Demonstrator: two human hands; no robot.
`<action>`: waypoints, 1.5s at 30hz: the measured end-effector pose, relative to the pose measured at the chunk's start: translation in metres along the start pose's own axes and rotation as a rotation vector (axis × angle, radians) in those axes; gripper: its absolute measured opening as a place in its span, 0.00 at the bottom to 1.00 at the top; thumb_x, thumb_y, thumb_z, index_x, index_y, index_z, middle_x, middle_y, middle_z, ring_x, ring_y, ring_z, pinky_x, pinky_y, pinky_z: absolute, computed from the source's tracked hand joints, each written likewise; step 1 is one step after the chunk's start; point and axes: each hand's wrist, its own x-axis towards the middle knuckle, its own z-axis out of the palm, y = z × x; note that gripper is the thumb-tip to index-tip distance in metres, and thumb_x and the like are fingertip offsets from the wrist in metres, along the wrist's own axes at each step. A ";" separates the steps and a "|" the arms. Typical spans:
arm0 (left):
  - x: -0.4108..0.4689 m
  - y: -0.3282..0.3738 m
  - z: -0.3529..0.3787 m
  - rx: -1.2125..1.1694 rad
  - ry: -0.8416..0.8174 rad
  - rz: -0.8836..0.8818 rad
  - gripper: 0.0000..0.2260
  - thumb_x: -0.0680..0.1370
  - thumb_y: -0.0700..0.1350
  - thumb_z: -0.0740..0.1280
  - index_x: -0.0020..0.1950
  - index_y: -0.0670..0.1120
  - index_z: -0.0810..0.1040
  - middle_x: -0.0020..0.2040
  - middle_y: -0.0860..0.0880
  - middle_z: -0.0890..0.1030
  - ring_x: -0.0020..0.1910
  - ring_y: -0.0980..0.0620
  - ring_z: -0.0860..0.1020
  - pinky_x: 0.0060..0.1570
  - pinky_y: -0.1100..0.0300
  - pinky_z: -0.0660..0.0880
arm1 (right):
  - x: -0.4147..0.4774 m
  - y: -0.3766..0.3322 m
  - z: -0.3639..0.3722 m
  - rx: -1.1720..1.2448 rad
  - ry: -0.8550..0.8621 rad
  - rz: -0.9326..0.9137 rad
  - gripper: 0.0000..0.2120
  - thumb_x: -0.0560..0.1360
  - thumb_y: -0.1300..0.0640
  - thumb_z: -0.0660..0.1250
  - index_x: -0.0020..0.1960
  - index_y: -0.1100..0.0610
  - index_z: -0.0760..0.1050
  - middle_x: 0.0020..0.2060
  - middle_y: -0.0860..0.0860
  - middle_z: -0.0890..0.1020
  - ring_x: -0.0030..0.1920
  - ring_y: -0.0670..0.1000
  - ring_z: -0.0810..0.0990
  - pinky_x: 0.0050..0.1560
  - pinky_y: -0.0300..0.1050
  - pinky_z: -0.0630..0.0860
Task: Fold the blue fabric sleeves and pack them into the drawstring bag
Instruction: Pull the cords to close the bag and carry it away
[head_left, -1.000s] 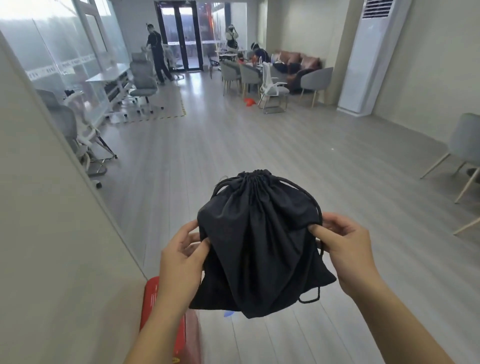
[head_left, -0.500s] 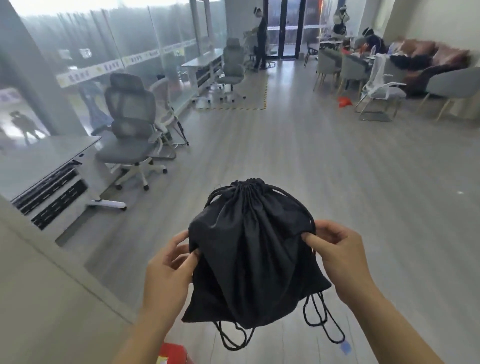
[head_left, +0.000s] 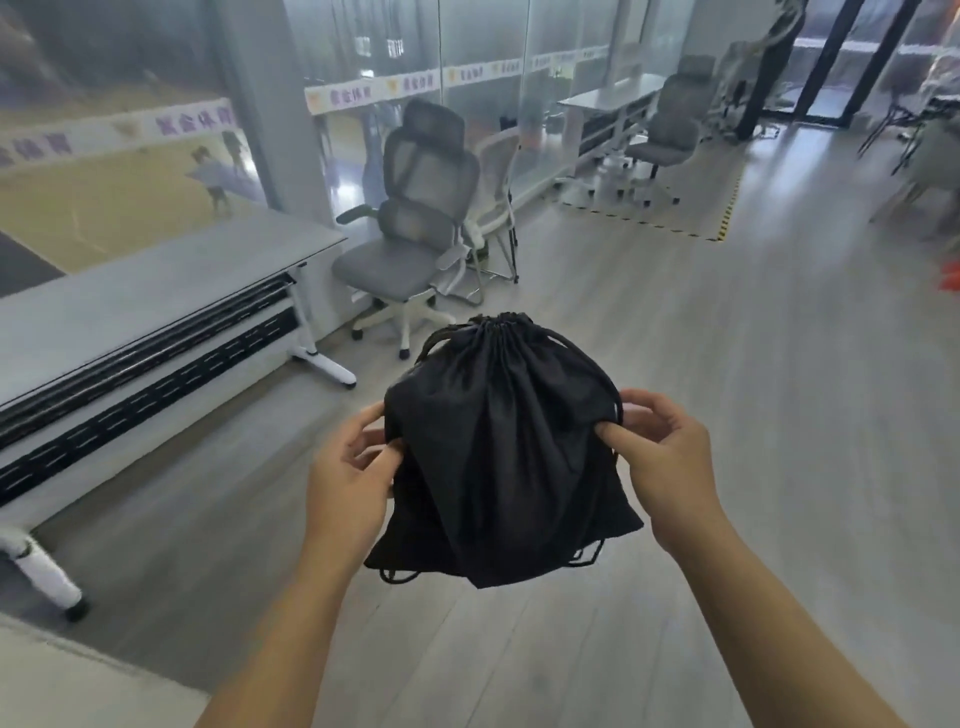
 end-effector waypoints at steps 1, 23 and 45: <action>0.025 0.001 0.003 0.004 0.025 0.001 0.21 0.80 0.37 0.67 0.52 0.67 0.77 0.44 0.59 0.84 0.44 0.60 0.83 0.41 0.55 0.80 | 0.026 -0.002 0.013 0.000 -0.019 -0.001 0.13 0.72 0.67 0.73 0.45 0.49 0.82 0.38 0.50 0.87 0.41 0.51 0.86 0.45 0.46 0.80; 0.538 -0.006 -0.188 0.043 0.670 -0.094 0.18 0.79 0.30 0.64 0.60 0.51 0.81 0.43 0.54 0.86 0.42 0.56 0.84 0.45 0.56 0.81 | 0.488 0.020 0.597 0.027 -0.763 0.045 0.11 0.72 0.70 0.71 0.43 0.54 0.85 0.41 0.54 0.87 0.46 0.61 0.85 0.50 0.67 0.82; 0.954 -0.029 -0.532 0.225 0.797 0.013 0.16 0.80 0.36 0.66 0.63 0.54 0.78 0.53 0.53 0.84 0.50 0.53 0.83 0.53 0.47 0.82 | 0.641 -0.013 1.153 0.006 -0.903 -0.058 0.14 0.72 0.71 0.69 0.37 0.53 0.82 0.31 0.45 0.80 0.40 0.57 0.80 0.51 0.63 0.81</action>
